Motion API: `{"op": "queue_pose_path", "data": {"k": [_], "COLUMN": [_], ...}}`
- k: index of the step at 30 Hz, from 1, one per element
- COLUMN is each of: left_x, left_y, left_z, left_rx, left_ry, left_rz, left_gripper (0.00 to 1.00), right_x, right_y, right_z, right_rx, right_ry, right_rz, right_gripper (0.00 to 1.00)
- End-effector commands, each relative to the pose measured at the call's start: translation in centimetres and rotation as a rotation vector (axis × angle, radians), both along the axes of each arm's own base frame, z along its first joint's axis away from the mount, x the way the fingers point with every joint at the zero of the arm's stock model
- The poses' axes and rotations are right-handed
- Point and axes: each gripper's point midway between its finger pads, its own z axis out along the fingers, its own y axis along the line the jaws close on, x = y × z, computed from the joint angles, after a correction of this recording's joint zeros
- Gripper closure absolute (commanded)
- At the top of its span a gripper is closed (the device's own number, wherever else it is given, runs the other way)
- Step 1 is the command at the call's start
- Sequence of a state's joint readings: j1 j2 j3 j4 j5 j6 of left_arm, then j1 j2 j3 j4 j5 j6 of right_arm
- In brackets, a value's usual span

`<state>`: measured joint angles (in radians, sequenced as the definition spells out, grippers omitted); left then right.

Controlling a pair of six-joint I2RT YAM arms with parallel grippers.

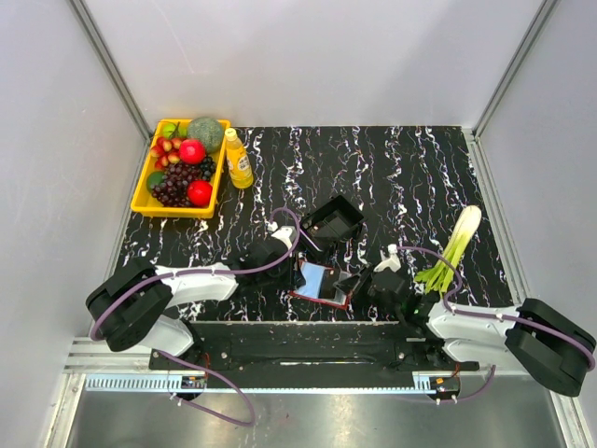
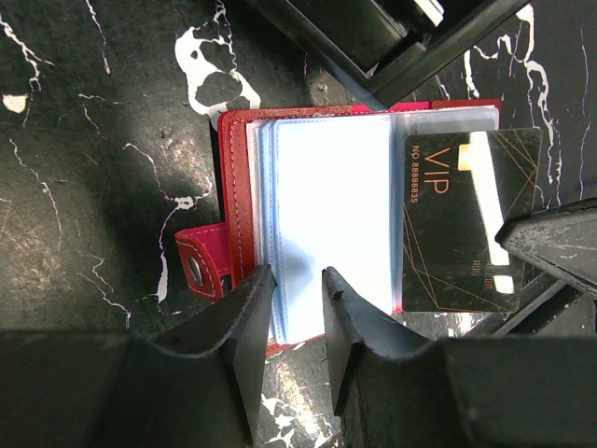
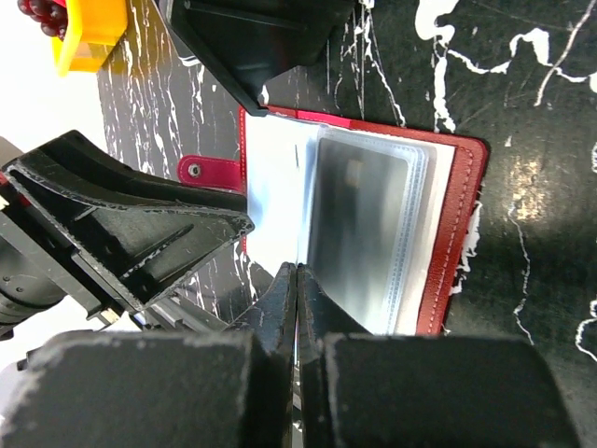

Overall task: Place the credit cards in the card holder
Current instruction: Insert the credit card into the card holder.

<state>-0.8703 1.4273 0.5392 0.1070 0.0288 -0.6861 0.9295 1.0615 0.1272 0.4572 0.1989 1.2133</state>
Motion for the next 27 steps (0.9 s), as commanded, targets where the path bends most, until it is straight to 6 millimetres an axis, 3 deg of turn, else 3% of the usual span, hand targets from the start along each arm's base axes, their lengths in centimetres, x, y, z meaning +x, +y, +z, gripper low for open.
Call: {"op": "queue_pose_path", "data": {"k": [1, 27], "left_x": [0.7, 0.8], "left_y": [0.0, -0.1], "left_z": [0.1, 0.2], "left_rx": [0.01, 0.008], "left_ry": [-0.015, -0.019], "left_rz": [0.018, 0.017], "left_gripper": [0.67, 0.67], "right_x": [0.1, 0.8], "right_y": [-0.8, 0.6], "right_z": [-0.3, 0.8], "right_rx": [-0.022, 0.037], "right_ry": [-0.01, -0.049], "right_rz": [-0.034, -0.019], "right_gripper": [1.0, 1.0]}}
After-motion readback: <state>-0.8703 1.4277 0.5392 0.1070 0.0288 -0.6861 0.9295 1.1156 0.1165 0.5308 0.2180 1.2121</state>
